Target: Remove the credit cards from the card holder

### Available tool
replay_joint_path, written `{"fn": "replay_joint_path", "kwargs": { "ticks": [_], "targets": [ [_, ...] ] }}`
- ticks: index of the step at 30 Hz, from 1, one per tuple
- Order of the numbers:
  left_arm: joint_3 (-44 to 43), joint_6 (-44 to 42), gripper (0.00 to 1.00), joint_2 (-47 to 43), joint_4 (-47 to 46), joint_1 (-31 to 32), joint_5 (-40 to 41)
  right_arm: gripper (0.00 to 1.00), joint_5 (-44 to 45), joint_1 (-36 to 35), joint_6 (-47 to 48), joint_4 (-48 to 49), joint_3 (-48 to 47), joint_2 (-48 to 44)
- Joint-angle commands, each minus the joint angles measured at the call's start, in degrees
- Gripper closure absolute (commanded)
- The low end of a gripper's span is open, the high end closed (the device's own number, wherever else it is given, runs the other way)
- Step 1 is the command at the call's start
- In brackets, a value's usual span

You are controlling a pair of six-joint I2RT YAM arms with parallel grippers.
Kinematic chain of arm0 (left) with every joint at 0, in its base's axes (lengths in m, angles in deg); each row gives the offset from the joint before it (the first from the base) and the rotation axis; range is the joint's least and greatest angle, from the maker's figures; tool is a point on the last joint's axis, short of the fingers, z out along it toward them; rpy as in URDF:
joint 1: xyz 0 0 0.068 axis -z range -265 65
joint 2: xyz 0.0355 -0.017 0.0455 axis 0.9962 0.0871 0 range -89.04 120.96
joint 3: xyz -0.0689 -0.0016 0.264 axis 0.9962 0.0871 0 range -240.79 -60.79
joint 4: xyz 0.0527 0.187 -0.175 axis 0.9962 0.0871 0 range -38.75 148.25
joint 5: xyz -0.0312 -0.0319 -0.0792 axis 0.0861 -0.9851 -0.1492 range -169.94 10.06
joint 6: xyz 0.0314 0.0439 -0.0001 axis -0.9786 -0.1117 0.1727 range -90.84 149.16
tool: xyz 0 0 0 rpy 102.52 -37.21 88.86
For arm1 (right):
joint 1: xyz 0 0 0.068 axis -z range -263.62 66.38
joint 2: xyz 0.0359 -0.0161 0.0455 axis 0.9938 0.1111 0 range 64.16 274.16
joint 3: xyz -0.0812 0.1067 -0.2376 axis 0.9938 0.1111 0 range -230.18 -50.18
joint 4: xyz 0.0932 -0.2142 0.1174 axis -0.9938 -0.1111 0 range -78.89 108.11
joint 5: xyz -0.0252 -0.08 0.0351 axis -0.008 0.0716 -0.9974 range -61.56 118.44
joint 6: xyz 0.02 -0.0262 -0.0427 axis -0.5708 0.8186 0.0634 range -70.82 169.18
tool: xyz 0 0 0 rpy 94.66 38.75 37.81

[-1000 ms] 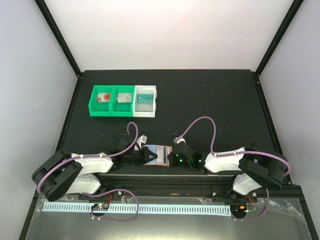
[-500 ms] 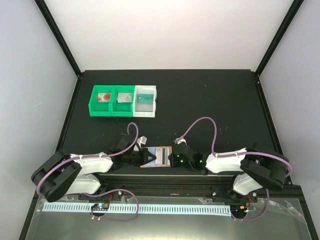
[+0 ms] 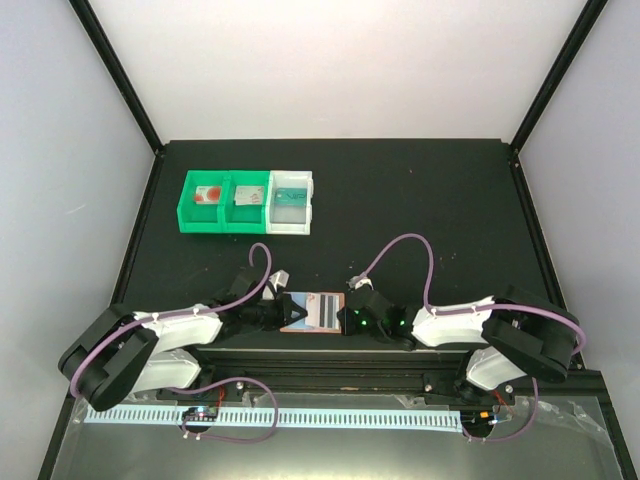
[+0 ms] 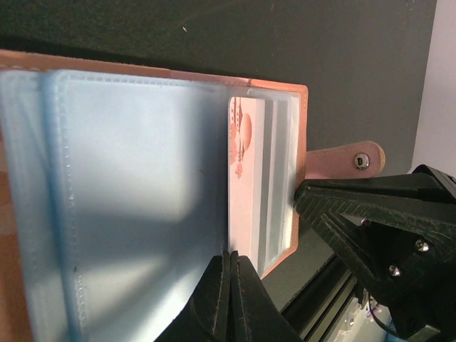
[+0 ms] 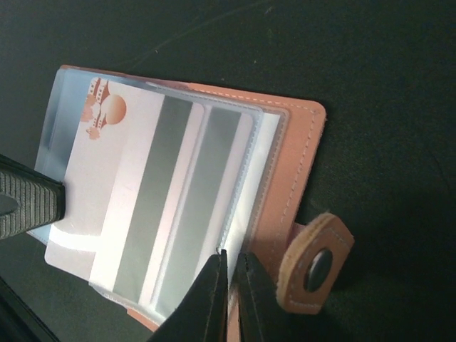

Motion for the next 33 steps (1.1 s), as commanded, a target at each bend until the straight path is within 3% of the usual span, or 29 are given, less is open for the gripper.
{"fn": "replay_joint_path", "kwargs": {
  "ticks": [1, 11, 19, 25, 33],
  "targets": [
    [-1.7, -1.9, 0.98, 0.1, 1.8, -0.6, -1.1, 0.92, 0.4, 0.1, 1.5, -6.0, -0.2, -2.7],
    [-4.5, -2.8, 0.98, 2.4, 3.5, -0.7, -1.5, 0.87, -3.1, 0.0, 4.1, -5.2, -6.5, 0.3],
    [-3.5, -1.6, 0.98, 2.1, 2.8, -0.8, -1.2, 0.88, -0.8, 0.1, 6.1, -5.7, -8.9, 4.9],
    [-2.1, 0.3, 0.88, 2.1, -2.2, -0.7, -3.0, 0.88, -2.1, 0.1, 4.4, -3.6, -7.1, 7.5],
    [-1.8, 1.3, 0.85, 4.4, -6.4, -0.7, -3.6, 0.89, -2.6, 0.1, 3.1, -2.8, -5.9, 7.8]
  ]
}}
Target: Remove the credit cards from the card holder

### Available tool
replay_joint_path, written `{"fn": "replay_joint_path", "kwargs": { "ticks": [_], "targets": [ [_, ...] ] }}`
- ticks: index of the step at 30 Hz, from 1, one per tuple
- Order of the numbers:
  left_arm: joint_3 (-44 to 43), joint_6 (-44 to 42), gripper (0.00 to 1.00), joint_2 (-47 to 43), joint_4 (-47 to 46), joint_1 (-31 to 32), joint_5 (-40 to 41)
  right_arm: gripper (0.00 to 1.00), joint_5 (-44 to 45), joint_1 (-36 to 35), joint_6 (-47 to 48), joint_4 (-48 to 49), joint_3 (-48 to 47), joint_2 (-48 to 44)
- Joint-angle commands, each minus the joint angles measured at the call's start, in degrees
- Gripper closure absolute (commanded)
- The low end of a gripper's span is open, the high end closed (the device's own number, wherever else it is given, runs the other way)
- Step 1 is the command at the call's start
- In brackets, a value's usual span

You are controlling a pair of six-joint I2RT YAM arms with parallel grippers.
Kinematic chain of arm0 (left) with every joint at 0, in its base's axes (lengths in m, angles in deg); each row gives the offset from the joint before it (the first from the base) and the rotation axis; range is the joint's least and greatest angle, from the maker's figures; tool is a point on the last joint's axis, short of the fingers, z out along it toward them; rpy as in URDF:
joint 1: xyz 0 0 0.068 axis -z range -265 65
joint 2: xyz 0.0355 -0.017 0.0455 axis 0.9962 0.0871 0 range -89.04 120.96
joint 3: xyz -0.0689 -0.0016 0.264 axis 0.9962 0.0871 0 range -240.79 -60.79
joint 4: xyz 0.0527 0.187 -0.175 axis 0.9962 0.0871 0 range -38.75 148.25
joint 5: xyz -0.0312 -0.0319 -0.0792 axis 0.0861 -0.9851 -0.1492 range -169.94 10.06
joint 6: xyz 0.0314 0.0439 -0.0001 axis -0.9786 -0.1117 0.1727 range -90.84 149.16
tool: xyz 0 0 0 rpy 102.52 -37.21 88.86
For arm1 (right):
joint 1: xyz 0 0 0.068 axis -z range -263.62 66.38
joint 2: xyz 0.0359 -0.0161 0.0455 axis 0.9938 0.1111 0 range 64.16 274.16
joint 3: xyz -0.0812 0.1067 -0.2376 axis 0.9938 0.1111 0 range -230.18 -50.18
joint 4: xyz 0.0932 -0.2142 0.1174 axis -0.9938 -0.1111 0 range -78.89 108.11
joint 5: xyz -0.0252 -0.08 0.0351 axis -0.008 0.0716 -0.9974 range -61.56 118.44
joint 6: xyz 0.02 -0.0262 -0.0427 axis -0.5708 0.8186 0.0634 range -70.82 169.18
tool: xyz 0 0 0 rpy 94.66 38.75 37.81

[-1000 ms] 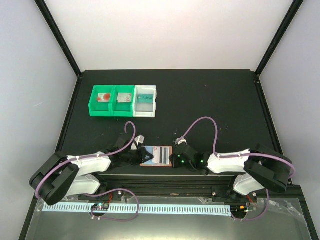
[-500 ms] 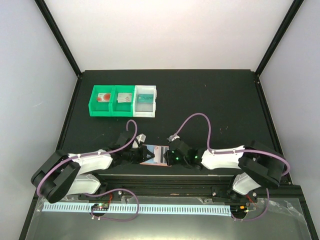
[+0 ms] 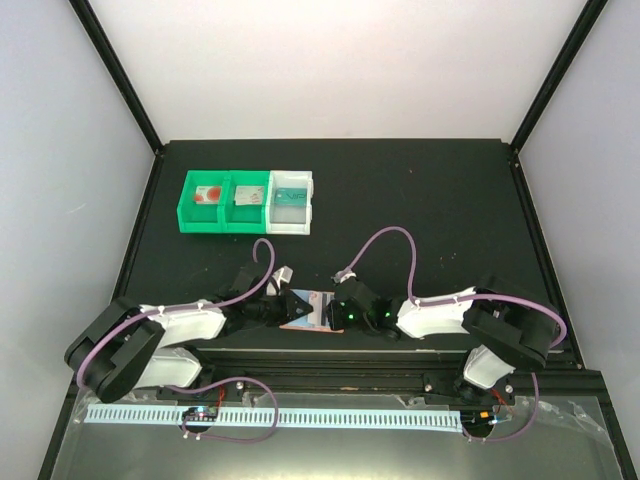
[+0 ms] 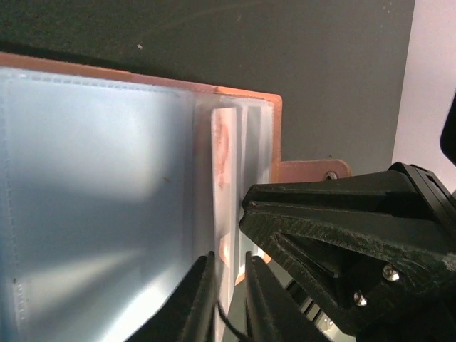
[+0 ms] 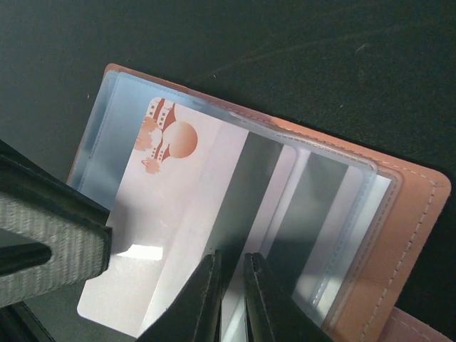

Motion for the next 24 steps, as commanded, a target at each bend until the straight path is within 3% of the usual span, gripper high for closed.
{"fn": "replay_joint_path", "kwargs": {
  "ticks": [1, 3, 24],
  "targets": [
    [0.0, 0.6, 0.89, 2.3, -4.7, -0.3, -1.4, 0.89, -0.3, 0.0, -0.7, -1.6, 1.4, 1.5],
    [0.0, 0.5, 0.98, 2.5, -4.8, -0.4, -1.7, 0.89, -0.1, 0.1, -0.9, -1.8, 1.5, 1.4],
    [-1.1, -6.1, 0.99, -15.2, 13.9, -1.2, 7.0, 0.88, 0.2, 0.1, -0.1, -5.3, 1.1, -3.5]
  ]
}}
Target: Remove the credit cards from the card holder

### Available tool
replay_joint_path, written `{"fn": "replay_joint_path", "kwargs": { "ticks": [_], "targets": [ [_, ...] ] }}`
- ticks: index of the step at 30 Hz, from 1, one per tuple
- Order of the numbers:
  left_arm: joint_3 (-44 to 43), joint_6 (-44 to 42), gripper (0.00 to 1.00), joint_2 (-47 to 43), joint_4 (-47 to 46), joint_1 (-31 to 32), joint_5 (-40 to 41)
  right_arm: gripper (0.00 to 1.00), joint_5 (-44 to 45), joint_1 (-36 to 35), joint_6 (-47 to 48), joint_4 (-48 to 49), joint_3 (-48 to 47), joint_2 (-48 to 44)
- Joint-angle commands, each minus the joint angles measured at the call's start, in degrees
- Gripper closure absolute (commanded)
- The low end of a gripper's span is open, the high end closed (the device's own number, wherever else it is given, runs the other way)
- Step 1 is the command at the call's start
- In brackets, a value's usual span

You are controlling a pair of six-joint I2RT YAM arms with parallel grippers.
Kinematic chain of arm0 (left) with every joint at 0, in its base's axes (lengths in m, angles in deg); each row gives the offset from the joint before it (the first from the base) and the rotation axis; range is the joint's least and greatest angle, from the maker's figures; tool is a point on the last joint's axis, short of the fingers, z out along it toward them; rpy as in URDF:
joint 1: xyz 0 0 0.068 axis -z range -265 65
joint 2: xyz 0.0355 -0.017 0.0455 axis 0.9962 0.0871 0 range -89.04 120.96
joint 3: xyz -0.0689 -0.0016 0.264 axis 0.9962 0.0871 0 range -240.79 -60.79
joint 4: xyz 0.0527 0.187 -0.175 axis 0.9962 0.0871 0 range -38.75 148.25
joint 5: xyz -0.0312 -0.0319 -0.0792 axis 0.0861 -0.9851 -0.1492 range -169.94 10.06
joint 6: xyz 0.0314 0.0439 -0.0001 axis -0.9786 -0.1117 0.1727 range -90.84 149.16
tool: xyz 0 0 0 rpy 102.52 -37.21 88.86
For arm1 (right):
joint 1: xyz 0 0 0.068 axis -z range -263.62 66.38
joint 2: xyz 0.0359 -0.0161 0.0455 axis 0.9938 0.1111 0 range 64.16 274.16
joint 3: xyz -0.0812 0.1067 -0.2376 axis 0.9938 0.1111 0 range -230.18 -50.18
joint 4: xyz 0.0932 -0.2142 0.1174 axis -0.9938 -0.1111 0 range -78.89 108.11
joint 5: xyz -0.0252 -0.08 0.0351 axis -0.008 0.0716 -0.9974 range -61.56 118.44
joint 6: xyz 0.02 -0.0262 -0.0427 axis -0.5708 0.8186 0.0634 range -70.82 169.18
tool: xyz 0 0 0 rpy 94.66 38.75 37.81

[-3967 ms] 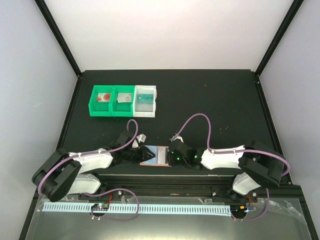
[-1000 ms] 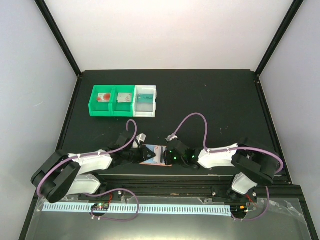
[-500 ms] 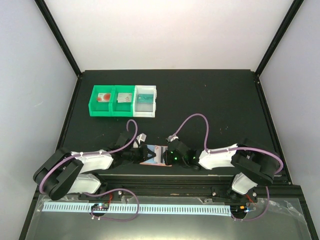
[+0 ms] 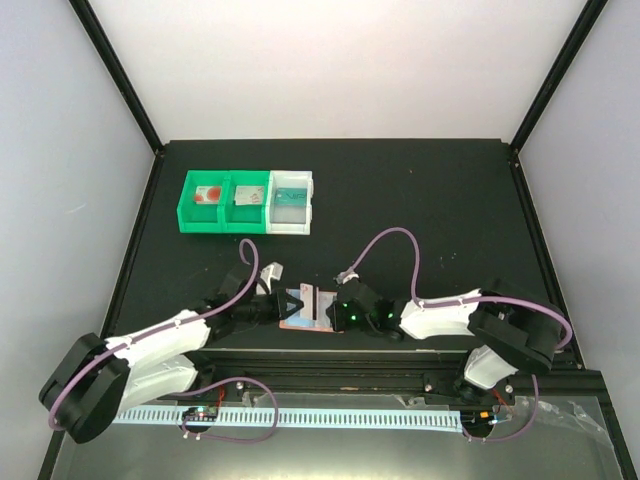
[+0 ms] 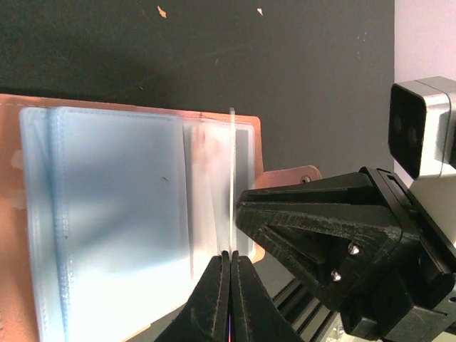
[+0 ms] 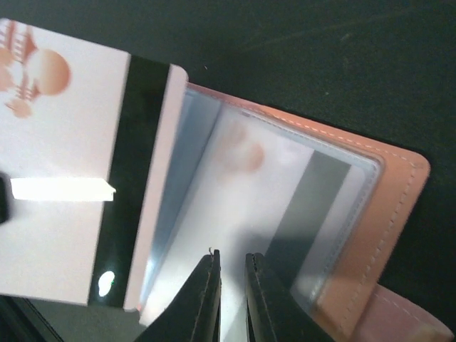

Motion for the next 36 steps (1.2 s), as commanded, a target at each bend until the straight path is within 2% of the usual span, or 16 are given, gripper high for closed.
{"fn": "replay_joint_path", "kwargs": {
  "ticks": [1, 7, 15, 18, 20, 25, 30, 33, 36],
  "targets": [
    [-2.2, -4.3, 0.99, -3.4, 6.0, -0.5, 3.0, 0.87, 0.2, 0.1, 0.5, -6.2, 0.0, -3.7],
    [-3.1, -11.8, 0.98, -13.2, 7.7, -0.5, 5.9, 0.84, 1.1, 0.3, -0.6, -11.6, -1.7, -13.2],
    [-3.4, -27.6, 0.98, -28.4, 10.6, 1.0, 13.0, 0.78, 5.2, 1.7, -13.0, -31.4, -12.5, -22.1],
    [-2.4, -31.4, 0.99, -31.5, 9.6, 1.7, 13.4, 0.70, 5.5, 1.9, -16.7, -36.3, -17.2, -23.6],
    [-1.8, -32.8, 0.98, -32.3, 8.2, 2.5, 12.5, 0.64, 4.8, 1.9, -18.2, -37.0, -19.2, -24.5],
    [-2.0, -38.4, 0.98, -31.0, 6.1, 6.4, 12.5, 0.62, 2.6, 1.9, -21.8, -35.5, -22.0, -26.5],
    [-3.3, -44.1, 0.98, -28.7, 6.1, 10.5, 15.4, 0.50, 0.3, 1.9, -25.0, -32.1, -21.3, -27.6],
    [-4.1, -47.2, 0.98, -27.5, 6.4, 12.3, 16.3, 0.39, -2.2, 1.9, -26.4, -31.7, -21.8, -26.8],
    [-5.5, -49.3, 0.99, -26.5, 7.7, 14.0, 18.2, 0.35, -5.2, 1.9, -27.1, -31.4, -22.2, -25.6]
  ]
}}
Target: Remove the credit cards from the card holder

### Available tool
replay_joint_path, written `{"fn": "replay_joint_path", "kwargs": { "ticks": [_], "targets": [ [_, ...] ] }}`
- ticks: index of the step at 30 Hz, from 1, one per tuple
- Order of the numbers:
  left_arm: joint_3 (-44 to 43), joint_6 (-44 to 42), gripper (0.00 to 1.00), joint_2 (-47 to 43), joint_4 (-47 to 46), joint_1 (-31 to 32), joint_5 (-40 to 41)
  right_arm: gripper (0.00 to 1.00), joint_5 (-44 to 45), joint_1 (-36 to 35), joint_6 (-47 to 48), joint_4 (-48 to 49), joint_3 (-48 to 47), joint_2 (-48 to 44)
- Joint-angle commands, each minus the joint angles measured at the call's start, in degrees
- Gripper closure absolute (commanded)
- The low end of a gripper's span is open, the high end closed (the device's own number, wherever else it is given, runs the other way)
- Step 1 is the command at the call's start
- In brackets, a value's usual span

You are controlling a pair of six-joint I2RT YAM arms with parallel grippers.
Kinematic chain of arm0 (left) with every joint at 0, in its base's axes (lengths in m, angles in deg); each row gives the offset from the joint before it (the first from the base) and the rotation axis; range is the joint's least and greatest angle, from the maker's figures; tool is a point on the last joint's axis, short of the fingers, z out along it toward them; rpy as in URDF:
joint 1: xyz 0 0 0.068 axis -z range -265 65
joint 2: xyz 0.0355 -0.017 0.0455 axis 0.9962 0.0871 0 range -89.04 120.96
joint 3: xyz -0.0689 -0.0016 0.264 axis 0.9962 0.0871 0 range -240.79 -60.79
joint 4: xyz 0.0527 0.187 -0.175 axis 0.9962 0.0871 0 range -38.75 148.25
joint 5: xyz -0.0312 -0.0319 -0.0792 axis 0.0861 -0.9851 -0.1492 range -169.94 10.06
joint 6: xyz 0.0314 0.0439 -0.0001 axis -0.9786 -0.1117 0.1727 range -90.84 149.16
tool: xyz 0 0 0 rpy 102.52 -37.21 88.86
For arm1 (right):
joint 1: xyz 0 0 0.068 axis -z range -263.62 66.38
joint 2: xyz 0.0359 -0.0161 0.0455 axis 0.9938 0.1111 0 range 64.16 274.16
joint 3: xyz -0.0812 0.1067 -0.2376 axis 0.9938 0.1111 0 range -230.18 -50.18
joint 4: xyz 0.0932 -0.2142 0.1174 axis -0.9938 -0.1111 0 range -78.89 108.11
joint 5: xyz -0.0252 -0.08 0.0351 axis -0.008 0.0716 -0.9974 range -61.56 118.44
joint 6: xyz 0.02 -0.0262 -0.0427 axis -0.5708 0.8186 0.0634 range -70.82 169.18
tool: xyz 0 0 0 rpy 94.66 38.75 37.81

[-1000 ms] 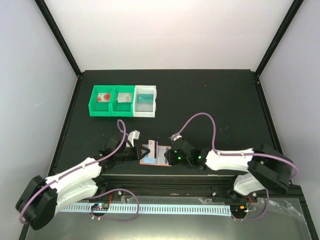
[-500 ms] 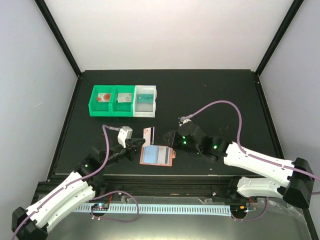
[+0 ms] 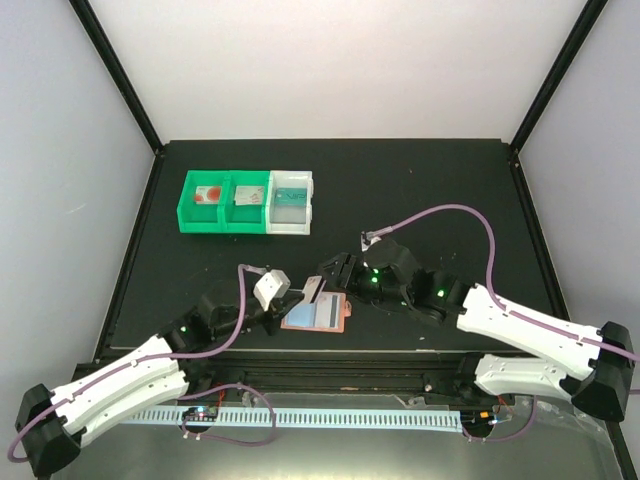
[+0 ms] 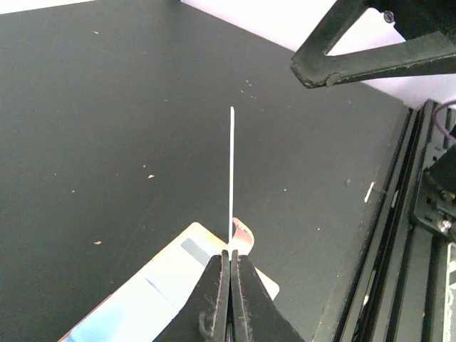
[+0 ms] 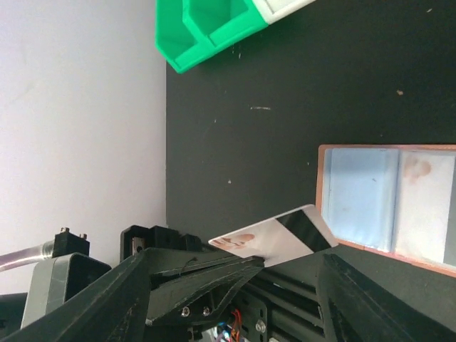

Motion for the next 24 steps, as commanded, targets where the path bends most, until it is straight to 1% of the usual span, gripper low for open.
{"fn": "replay_joint_path", "kwargs": {
  "ticks": [1, 5, 12, 16, 19, 22, 24],
  "targets": [
    [-4.3, -6.6, 0.98, 1.2, 0.1, 2.4, 4.5, 0.35, -5.2, 0.3, -2.9, 1.5, -1.3, 1.4],
    [-5.2, -9.3, 0.98, 2.1, 1.3, 4.1, 8.0, 0.36, -6.9, 0.3, -5.6, 2.5, 0.2, 2.9],
    [-6.1, -13.8, 0.98, 2.6, 2.2, 7.7, 12.6, 0.43, -10.2, 0.6, -9.5, 9.7, 4.7, 4.0],
    [-6.6, -15.0, 0.98, 3.7, 2.6, 9.6, 14.8, 0.43, -10.5, 1.1, -9.3, 9.4, 4.7, 4.2],
    [-8.0, -16.3, 0.98, 5.4, 4.1, 12.6, 17.0, 0.45, -10.3, 1.3, -8.6, 9.4, 5.0, 3.8],
    [-10.1, -17.2, 0.98, 7.0, 5.9, 16.1, 21.4, 0.51, -10.7, 1.6, -8.4, 9.6, 5.8, 3.1],
    [-10.6, -17.8, 0.98, 7.8, 6.1, 18.2, 24.1, 0.59, -10.1, 1.6, -8.6, 9.1, 6.7, 2.3]
  ]
}}
